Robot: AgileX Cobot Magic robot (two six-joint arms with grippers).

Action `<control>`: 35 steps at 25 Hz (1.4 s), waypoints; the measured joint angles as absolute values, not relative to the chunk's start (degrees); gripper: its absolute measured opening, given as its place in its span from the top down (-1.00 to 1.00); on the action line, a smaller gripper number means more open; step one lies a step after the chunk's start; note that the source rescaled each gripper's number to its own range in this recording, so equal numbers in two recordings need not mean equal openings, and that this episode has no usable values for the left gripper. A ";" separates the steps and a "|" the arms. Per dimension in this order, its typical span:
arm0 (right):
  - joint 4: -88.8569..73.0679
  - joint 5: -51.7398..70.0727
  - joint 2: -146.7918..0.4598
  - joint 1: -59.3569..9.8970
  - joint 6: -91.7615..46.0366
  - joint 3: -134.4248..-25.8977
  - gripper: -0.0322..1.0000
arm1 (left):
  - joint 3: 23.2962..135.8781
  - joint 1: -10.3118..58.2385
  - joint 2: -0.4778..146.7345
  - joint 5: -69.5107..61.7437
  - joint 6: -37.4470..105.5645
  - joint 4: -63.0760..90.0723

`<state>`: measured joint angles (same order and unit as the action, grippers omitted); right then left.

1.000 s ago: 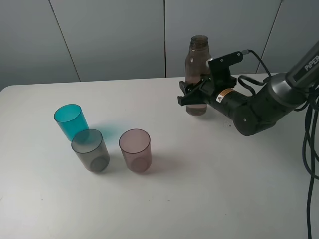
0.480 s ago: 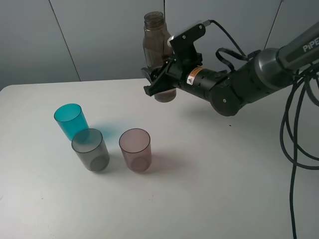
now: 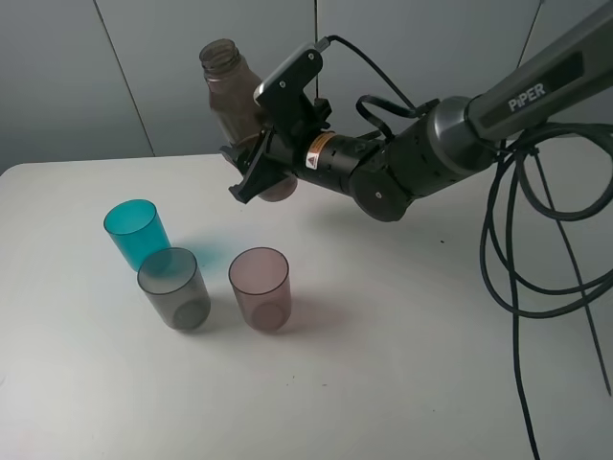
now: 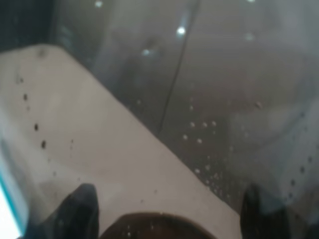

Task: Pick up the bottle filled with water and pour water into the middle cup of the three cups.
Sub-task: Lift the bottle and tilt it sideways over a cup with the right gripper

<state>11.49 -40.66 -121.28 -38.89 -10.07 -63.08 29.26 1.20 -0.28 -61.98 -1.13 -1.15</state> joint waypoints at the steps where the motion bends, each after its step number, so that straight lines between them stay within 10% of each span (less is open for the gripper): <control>1: 11.49 -40.70 -121.73 -39.39 -12.26 -63.17 0.91 | 29.26 1.20 -0.28 -61.98 -1.13 -1.15; 35: 11.37 -41.83 -125.96 -41.65 -46.70 -64.20 0.91 | 29.26 1.20 -0.28 -61.98 -1.13 -1.15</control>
